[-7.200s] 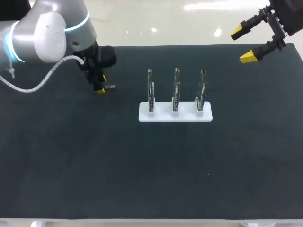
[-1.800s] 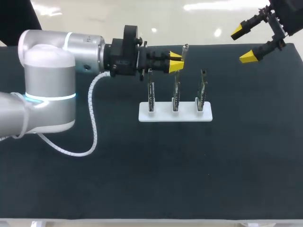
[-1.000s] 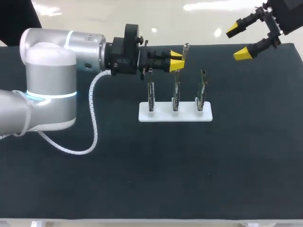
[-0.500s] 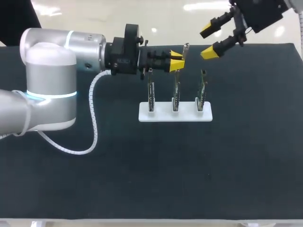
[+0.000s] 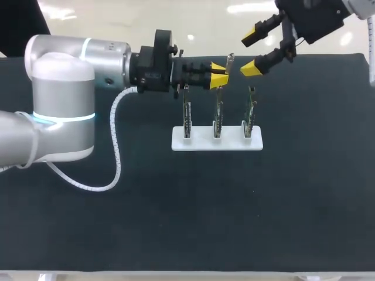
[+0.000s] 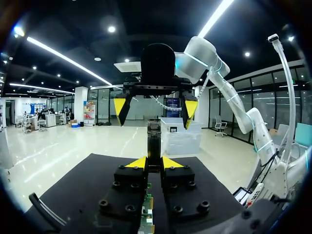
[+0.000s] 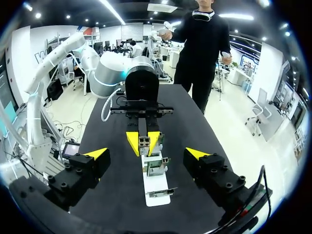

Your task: Pick up the optical module with the left hand, and insert it into the network port with the right hand.

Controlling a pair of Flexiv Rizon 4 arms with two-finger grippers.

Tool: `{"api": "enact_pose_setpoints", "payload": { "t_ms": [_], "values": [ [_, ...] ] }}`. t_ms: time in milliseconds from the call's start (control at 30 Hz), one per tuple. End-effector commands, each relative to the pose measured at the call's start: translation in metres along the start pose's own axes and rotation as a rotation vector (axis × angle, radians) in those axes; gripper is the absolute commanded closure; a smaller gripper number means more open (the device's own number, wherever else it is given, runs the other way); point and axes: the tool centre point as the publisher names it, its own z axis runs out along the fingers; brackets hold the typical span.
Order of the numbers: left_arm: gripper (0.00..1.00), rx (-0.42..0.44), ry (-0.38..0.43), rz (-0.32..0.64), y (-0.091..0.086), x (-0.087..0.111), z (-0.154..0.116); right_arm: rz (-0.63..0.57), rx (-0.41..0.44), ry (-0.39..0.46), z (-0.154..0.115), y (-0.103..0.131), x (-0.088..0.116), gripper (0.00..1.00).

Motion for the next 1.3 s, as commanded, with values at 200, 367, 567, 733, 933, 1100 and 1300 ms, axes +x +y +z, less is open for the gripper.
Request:
{"api": "enact_pose_setpoints", "payload": {
  "t_ms": [200,367,567,733,933,1100,1300],
  "values": [
    [1.0,0.0,-0.001,0.001,0.0,0.0,0.0,0.003,0.007,0.008,0.014,0.0,-0.008,0.01],
    [1.0,0.0,-0.001,0.001,0.0,0.0,0.0,0.008,0.008,0.016,0.017,0.002,-0.013,0.08],
    [1.0,0.0,-0.001,0.001,0.0,0.0,0.0,0.013,0.008,0.021,0.017,0.005,-0.015,0.43],
    [1.0,0.0,-0.001,0.001,0.0,0.0,0.0,0.016,0.009,0.025,0.017,0.007,-0.017,0.51],
    [1.0,0.0,-0.001,0.001,0.0,0.0,0.0,0.018,0.014,0.024,0.021,0.006,-0.018,0.55],
    [1.0,0.0,-0.001,0.001,0.0,0.0,0.0,0.021,0.016,0.023,0.022,0.007,-0.02,0.6],
    [1.0,0.0,-0.001,0.001,0.0,0.0,0.0,0.024,0.02,0.023,0.023,0.007,-0.02,0.6]
  ]
}}
